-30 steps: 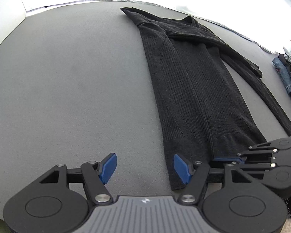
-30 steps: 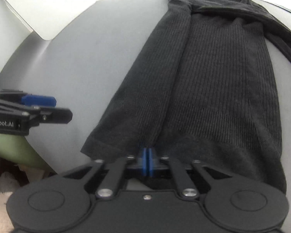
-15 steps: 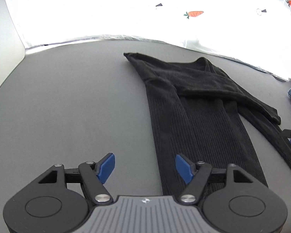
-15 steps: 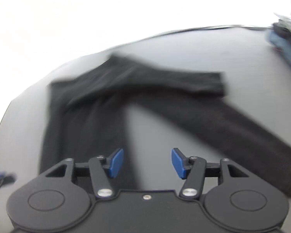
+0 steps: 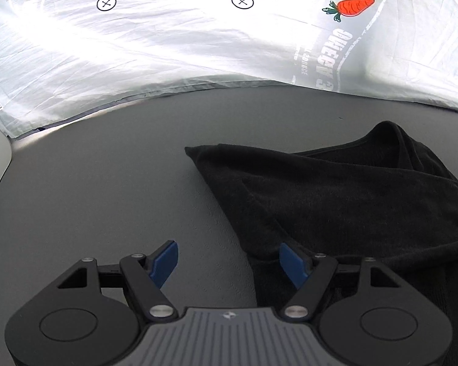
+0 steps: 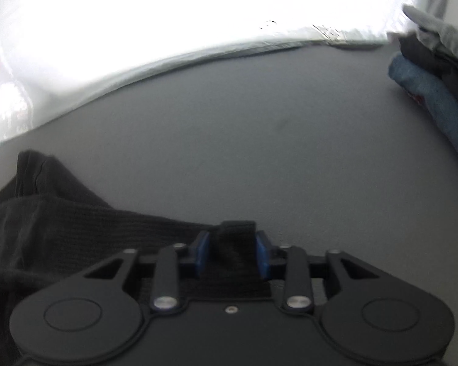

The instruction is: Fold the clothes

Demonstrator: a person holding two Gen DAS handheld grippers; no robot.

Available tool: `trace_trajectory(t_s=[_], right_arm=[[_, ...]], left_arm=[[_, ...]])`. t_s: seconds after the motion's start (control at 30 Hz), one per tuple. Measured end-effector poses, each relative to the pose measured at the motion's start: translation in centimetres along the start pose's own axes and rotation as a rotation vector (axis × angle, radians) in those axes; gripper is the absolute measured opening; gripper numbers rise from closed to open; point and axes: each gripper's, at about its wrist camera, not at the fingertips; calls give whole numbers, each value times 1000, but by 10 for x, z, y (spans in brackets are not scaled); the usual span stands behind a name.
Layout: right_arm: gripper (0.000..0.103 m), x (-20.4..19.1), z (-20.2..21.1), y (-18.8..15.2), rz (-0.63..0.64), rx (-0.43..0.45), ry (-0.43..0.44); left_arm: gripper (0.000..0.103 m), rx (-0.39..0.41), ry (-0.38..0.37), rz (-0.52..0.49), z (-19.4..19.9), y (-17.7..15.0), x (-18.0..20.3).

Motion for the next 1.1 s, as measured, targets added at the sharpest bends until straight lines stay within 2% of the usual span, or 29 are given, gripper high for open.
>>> trace_trajectory(t_s=[0.07,0.17,0.2,0.27,0.4,0.47,0.53,0.73,0.77,0.9,1.0,1.1], right_arm=[[9,-5,18,4,32,75,-33],[9,12,38,18,-19,194,-87],[9,16,38,21,-30,211,-106],[9,20,24,24,-22,188,-126],[11,18,-3,14,0,108,-127],[11,18,-6,11,-15,100,-129],[11,18,-8,10,-25,98,-130],[11,8,12,15,11,148,-140],[11,7,18,17,5,160,-133],[11,-5,58,24,26,258,-79],[11,-22,92,26,84,338,-15],[11,-49,136,19,163,430,109]], left_arm=[[74,8,5,-51,-9,7,9],[75,30,12,-117,-19,12,21],[77,32,16,-133,-23,13,24],[77,36,24,-163,-31,15,30],[78,66,92,-200,-40,22,34],[82,64,127,-175,-48,26,28],[89,72,118,-92,-55,29,16],[89,25,71,28,-63,48,3],[88,14,67,72,-60,50,-1],[89,78,27,180,-19,47,-13],[89,117,13,150,18,34,-8],[89,164,-3,133,59,12,0]])
Point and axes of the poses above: each gripper's, at about its wrist camera, not at the fingertips, and z roughly against the way its jaws point, x to its right, y to its top, and after that the axes turned 9 degrees about -y, right-handed
